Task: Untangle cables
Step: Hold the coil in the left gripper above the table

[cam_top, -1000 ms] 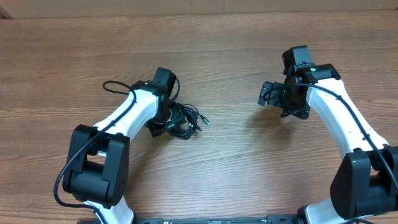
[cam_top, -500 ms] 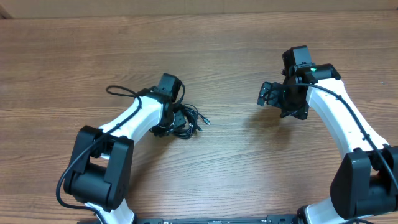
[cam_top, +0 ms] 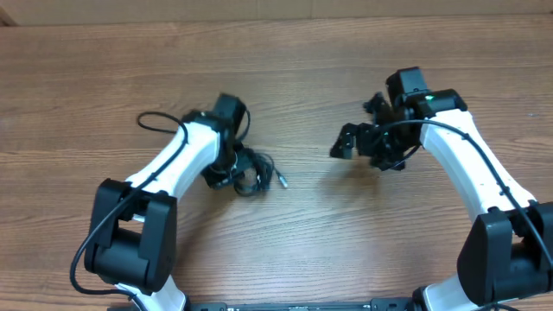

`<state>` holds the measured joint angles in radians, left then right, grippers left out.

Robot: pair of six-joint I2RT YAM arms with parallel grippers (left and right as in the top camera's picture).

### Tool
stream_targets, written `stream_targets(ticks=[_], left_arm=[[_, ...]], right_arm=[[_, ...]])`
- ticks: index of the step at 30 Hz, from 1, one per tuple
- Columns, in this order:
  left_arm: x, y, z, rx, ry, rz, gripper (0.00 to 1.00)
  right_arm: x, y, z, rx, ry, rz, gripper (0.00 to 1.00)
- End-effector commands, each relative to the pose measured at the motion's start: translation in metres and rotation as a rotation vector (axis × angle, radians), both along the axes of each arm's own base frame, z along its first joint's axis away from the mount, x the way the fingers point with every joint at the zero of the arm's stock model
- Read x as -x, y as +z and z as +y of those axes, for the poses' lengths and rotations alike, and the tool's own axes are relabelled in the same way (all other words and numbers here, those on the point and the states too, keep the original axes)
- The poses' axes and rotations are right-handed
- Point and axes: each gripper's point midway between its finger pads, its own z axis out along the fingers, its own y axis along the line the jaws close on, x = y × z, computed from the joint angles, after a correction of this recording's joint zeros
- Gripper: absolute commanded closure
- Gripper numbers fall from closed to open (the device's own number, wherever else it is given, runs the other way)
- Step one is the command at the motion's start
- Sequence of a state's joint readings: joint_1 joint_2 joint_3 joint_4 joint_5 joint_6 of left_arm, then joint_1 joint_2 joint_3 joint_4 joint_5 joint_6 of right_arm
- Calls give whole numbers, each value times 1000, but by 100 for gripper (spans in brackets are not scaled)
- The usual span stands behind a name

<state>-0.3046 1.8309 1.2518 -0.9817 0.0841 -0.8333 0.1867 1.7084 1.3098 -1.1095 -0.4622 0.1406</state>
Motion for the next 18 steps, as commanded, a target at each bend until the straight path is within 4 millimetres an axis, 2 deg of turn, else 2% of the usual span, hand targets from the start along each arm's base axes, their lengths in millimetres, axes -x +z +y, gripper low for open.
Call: stream_targets(ticks=[1, 5, 7, 9, 12, 18], left_arm=[[-22, 34, -7, 46, 102, -47, 96], [-28, 54, -13, 71, 100, -54, 95], [-28, 58, -12, 73, 103, -49, 96], [-27, 59, -13, 95, 109, -39, 96], [-23, 59, -11, 113, 122, -13, 96], [-22, 60, -4, 147, 158, 16, 96]], right_arm=[[1, 22, 44, -111, 168, -109, 0], [-4, 29, 83, -142, 281, -232, 0], [-7, 31, 100, -137, 324, -299, 19], [-13, 30, 111, -86, 351, -372, 32], [-17, 29, 122, -14, 377, -445, 30], [-2, 26, 144, 29, 445, -478, 28]])
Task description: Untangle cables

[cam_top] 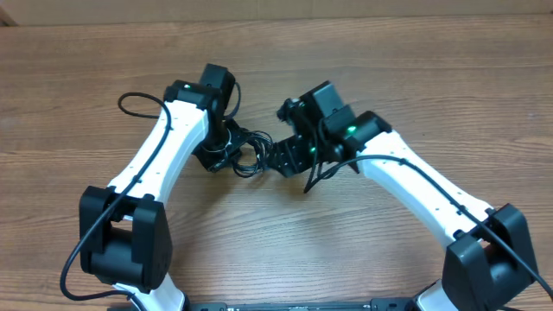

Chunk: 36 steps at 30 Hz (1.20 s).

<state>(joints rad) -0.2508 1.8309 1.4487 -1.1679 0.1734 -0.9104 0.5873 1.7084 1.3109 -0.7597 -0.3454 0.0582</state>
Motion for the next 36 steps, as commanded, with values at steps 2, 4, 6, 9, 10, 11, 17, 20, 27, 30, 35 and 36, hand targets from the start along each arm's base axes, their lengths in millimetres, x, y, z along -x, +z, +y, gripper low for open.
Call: stream_targets(ticks=[2, 4, 6, 9, 10, 11, 17, 20, 27, 30, 35, 36], left_arm=[[-7, 10, 0, 61, 40, -11, 96], [-8, 10, 2, 59, 46, -12, 96], [-8, 9, 5, 47, 49, -14, 96], [-9, 8, 9, 23, 51, -19, 96], [-9, 8, 9, 24, 51, -19, 96], [-9, 8, 9, 23, 51, -18, 96], [-7, 9, 5, 50, 49, -8, 96], [-6, 10, 1, 73, 53, -2, 96], [-5, 12, -6, 115, 77, 15, 96], [-3, 13, -9, 131, 74, 23, 96], [-3, 13, -10, 134, 39, 14, 96], [-3, 13, -10, 136, 30, 13, 95]], right_arm=[[-1, 10, 8, 44, 14, -85, 28], [2, 10, 12, 42, 26, -84, 27], [4, 10, 14, 42, 33, -83, 27], [6, 11, 16, 38, 37, -80, 26], [7, 11, 17, 32, 40, -75, 25], [9, 11, 19, 21, 47, -67, 25], [13, 15, 26, -22, 71, -55, 25], [15, 18, 31, -49, 86, -50, 27], [19, 20, 37, -70, 107, -44, 40], [15, 22, 39, -74, 102, -63, 51], [5, 24, 38, -62, 80, -113, 76], [3, 24, 38, -60, 76, -120, 80]])
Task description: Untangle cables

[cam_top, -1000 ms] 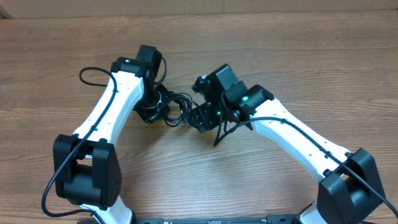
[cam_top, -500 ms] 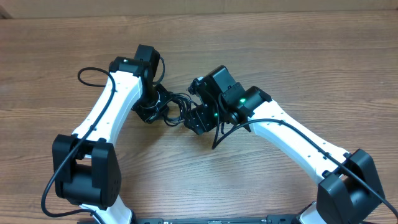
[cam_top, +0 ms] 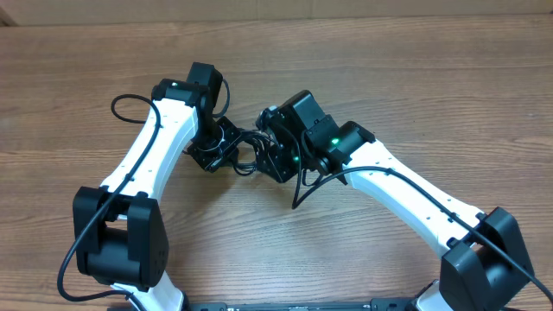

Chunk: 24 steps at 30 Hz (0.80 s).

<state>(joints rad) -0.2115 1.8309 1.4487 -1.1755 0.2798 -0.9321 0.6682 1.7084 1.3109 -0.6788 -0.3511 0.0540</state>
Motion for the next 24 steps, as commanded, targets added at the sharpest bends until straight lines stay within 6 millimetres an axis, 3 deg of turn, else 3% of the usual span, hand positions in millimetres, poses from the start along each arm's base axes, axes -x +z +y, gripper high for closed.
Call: stream_targets(ticks=[1, 7, 19, 24], left_arm=[[-4, 9, -6, 39, -35, -28, 96], [-5, 13, -18, 113, -103, -50, 96], [-9, 42, -66, 437, -429, -236, 96], [-8, 46, -67, 476, -455, -255, 96]], right_arm=[[-10, 15, 2, -6, -17, -61, 82], [-17, 14, -1, 13, -41, -93, 96], [-23, 19, 4, -10, -43, -122, 96], [-24, 17, 2, -4, -50, -111, 96]])
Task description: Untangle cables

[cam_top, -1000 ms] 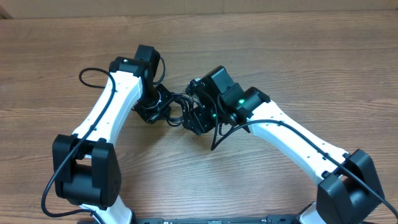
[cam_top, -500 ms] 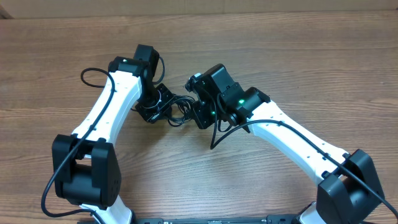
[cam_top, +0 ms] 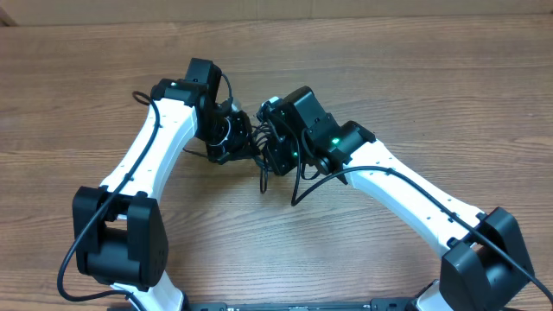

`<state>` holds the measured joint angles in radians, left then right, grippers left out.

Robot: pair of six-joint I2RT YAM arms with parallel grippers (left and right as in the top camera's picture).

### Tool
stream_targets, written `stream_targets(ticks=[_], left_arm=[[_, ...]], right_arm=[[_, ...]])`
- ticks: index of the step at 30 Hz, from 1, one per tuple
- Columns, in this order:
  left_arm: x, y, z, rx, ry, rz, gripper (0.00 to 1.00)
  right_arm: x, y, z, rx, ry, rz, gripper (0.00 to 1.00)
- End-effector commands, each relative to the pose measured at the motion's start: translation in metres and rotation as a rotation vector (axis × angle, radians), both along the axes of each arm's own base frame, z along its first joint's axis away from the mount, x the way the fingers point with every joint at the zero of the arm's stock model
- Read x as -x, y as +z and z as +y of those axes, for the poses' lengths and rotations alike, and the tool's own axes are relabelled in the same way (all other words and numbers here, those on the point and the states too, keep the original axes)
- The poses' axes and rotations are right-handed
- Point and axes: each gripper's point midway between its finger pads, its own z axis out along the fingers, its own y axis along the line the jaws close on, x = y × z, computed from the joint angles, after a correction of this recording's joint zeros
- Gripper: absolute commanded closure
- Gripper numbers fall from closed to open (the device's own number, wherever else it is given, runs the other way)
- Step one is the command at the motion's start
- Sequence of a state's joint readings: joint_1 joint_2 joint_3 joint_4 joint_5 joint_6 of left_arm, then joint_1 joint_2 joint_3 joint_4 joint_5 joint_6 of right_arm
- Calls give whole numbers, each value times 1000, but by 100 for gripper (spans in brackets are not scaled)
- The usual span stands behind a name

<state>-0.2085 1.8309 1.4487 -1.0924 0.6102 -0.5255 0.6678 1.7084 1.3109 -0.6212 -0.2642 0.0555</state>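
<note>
A black cable bundle [cam_top: 251, 142] sits bunched between the two grippers at the table's middle. My left gripper [cam_top: 229, 142] is at the bundle's left side, shut on it. From the right, my right gripper [cam_top: 272, 154] presses into the same bundle. Its fingers are dark against the cables and look shut on a strand. One loose cable end [cam_top: 263, 181] trails from the bundle toward the front. Black on black hides how the strands cross.
The wooden table [cam_top: 389, 78] spreads around both arms. The right arm's own wiring loop [cam_top: 302, 186] hangs below its wrist near the loose end. The left arm's wiring [cam_top: 143, 93] arcs beside its forearm.
The left gripper has turned and shifted slightly right, toward the right gripper, drawing the bundle tighter between them. A loose cable end now trails toward the front. The right gripper has barely moved.
First the left gripper was alone on the bundle and the right gripper stood open far to the right. Then the right arm was over at the bundle's right side. Both then sat farther back-left with the bundle, and now it is pinched between them.
</note>
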Motion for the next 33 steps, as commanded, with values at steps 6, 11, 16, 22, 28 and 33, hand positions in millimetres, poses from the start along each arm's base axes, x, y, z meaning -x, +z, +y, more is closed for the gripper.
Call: stream_targets(ticks=[6, 11, 16, 22, 28, 33], left_arm=[[-5, 29, -11, 190, -67, -66, 96], [-2, 52, -28, 371, -176, -153, 96], [1, 50, -32, 359, -197, -158, 96], [-5, 36, -18, 246, -58, -55, 96], [-20, 27, -1, 172, 113, 13, 96], [-33, 30, 2, 184, 203, 24, 96]], right_arm=[[-16, 3, -12, 0, -101, 16, 96], [-21, -1, -11, -8, -112, 21, 96], [-27, 5, -9, -29, -119, 0, 53], [-40, 32, -37, -68, -289, 70, 0], [-53, 66, -93, -103, -455, 108, 0], [-48, 55, -132, -111, -695, 282, 0]])
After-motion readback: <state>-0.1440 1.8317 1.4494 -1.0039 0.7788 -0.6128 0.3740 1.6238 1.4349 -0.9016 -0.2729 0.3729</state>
